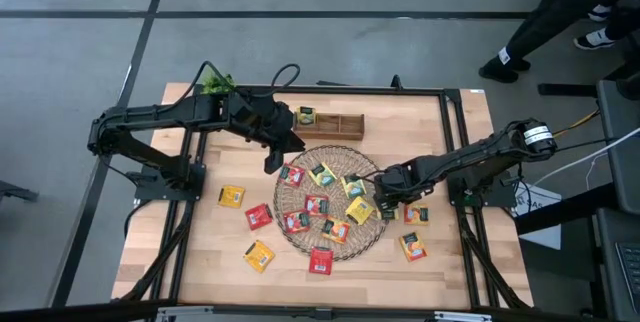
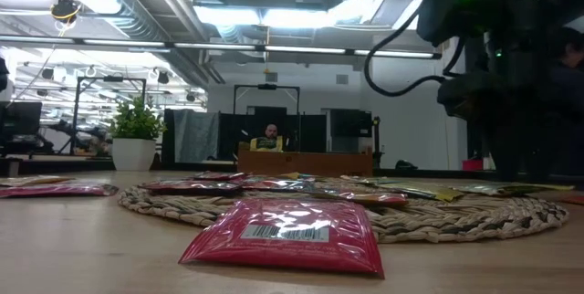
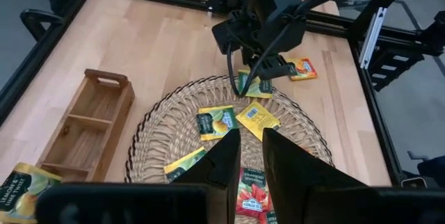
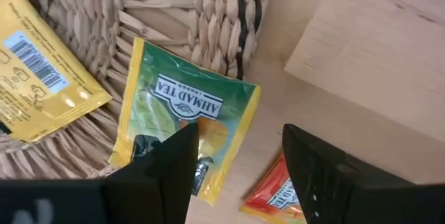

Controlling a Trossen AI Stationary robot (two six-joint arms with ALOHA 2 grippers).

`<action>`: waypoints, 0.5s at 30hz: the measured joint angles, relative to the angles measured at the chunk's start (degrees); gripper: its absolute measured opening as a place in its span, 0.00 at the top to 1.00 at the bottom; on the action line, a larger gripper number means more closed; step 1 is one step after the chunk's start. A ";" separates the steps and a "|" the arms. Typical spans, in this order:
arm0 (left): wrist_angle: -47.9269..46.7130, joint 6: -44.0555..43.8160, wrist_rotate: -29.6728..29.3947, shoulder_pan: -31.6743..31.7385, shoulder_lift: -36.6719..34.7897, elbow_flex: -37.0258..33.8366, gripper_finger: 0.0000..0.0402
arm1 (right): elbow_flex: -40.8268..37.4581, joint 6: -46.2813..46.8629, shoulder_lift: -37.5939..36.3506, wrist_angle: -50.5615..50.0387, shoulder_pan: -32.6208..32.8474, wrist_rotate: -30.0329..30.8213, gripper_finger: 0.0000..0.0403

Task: Pick & Place Tea
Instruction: Put the yellow tea bag into the left of the wooden organizer

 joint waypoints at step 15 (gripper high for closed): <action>0.04 -0.01 -0.01 0.00 -0.02 0.00 0.85 | 0.02 -0.31 2.34 2.30 0.02 0.26 0.48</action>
